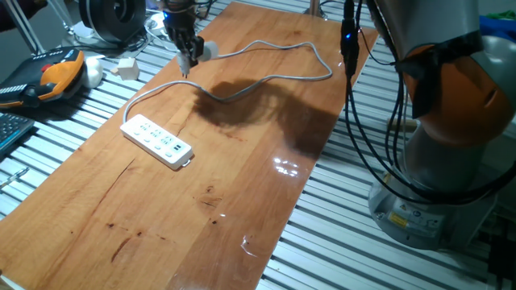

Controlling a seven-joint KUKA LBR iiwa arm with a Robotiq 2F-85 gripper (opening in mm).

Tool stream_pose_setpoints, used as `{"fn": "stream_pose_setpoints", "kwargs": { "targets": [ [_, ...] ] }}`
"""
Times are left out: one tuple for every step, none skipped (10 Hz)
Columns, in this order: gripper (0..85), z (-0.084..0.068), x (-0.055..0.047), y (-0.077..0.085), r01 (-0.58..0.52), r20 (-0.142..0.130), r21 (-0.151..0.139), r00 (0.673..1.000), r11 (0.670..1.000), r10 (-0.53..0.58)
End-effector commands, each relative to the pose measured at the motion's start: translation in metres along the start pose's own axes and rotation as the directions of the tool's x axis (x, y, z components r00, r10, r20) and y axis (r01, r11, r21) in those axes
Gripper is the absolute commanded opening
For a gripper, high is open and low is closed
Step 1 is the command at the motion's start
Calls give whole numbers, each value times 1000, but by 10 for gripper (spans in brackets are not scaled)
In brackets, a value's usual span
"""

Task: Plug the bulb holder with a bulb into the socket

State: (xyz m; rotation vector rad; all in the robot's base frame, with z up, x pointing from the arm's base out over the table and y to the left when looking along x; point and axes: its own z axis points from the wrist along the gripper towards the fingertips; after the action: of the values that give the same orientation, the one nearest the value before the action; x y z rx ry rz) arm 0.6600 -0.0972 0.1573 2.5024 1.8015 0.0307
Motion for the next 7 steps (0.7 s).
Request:
{"fn": "stream_pose_setpoints", "kwargs": {
  "targets": [
    [0,1,2,-1,23,-4,10,1000,1000,-23],
    [0,2,4,-3,41,-18,20,999,999,-41],
    [0,4,6,-5,44,-35,25,998,999,-43],
    [0,5,8,-7,53,-37,22,998,998,-52],
    [0,7,9,-8,57,-35,12,998,998,-57],
    [0,7,10,-7,63,-31,4,998,998,-63],
    [0,7,10,-7,75,-21,-2,997,997,-75]
  ]
}}
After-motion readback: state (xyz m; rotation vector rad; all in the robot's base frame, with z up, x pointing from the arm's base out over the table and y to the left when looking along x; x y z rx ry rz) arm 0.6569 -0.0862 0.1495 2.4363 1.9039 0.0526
